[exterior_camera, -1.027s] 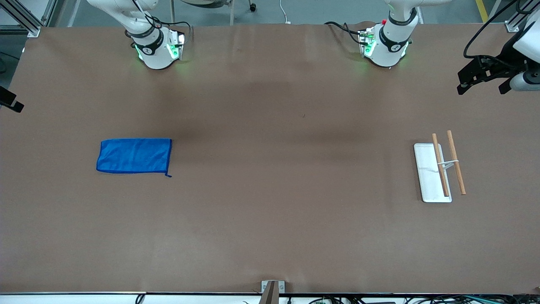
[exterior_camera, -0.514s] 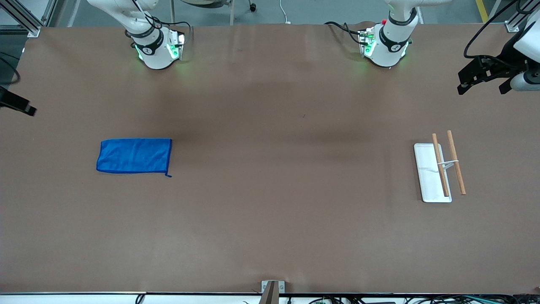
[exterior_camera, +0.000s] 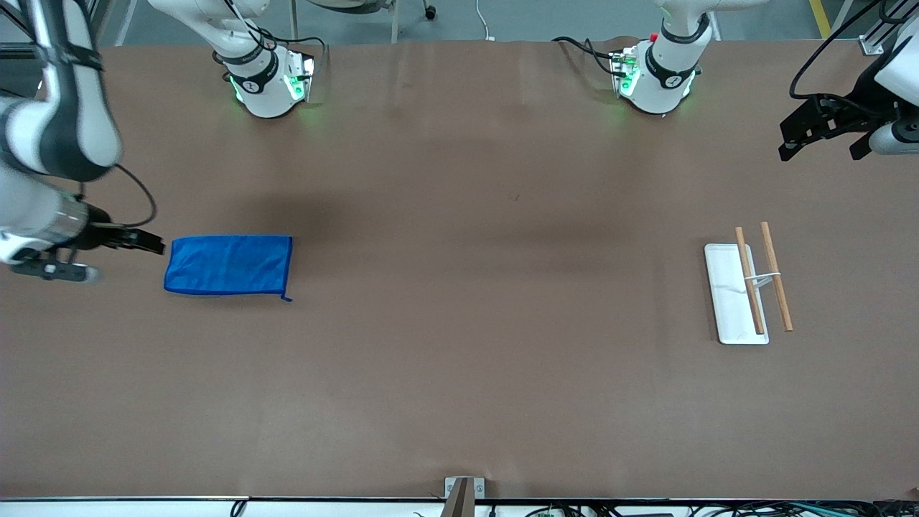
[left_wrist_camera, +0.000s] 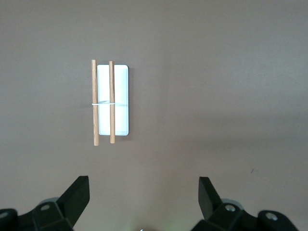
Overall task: Right arm passes towel to left arm to hang
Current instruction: 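Lower the right gripper onto the blue towel's edge and grasp it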
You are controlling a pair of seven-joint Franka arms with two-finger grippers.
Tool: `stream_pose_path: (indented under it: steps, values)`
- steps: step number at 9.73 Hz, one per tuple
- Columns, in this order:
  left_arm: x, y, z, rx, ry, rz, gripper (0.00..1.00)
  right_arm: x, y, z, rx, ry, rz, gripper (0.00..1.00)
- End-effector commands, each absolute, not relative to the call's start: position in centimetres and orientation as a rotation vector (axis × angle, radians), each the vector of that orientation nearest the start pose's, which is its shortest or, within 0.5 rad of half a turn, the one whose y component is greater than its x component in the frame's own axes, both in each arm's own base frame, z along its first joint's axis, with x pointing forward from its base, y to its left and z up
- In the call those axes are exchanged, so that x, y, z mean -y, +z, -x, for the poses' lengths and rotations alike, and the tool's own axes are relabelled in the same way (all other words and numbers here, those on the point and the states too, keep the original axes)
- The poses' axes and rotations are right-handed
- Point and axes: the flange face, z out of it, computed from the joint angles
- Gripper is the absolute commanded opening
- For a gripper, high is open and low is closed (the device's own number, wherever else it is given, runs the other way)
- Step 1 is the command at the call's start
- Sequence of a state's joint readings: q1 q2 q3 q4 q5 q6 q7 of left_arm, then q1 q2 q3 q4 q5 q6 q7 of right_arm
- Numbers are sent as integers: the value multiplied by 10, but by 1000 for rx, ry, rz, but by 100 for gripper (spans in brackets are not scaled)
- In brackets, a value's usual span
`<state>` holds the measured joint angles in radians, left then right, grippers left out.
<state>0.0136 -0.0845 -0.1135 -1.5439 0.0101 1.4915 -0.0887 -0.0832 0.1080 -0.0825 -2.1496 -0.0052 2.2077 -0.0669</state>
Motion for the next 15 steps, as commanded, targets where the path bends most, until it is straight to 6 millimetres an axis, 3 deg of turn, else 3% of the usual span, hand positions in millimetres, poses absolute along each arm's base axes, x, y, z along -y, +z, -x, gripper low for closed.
stream_pose_path:
  steps: [1, 2, 4, 8, 11, 12, 13, 14, 15]
  values:
    - [53, 664, -520, -48, -5, 3135, 100, 89, 280, -497, -77, -51, 3163, 100]
    - [53, 664, -520, -48, -7, 3133, 100, 87, 246, -494, -74, -87, 3169, 100]
    - [53, 664, -520, -48, -7, 3133, 100, 87, 204, -492, -67, -118, 3177, 100]
    - [52, 664, -520, -48, -7, 3135, 100, 80, 180, -485, -46, -104, 3178, 88]
    - [52, 663, -521, -48, -3, 3135, 100, 75, 170, -483, -34, -85, 3174, 60]
    - [52, 664, -520, -48, -7, 3135, 100, 75, 170, -483, -38, -87, 3174, 40]
    - [52, 664, -520, -48, -5, 3135, 100, 72, 171, -483, -58, -69, 3169, 1]
    - [52, 663, -521, -46, -2, 3136, 100, 70, 177, -483, -63, 12, 3162, 0]
    - [52, 664, -520, -46, -5, 3136, 100, 68, 201, -492, -65, 65, 3154, 0]
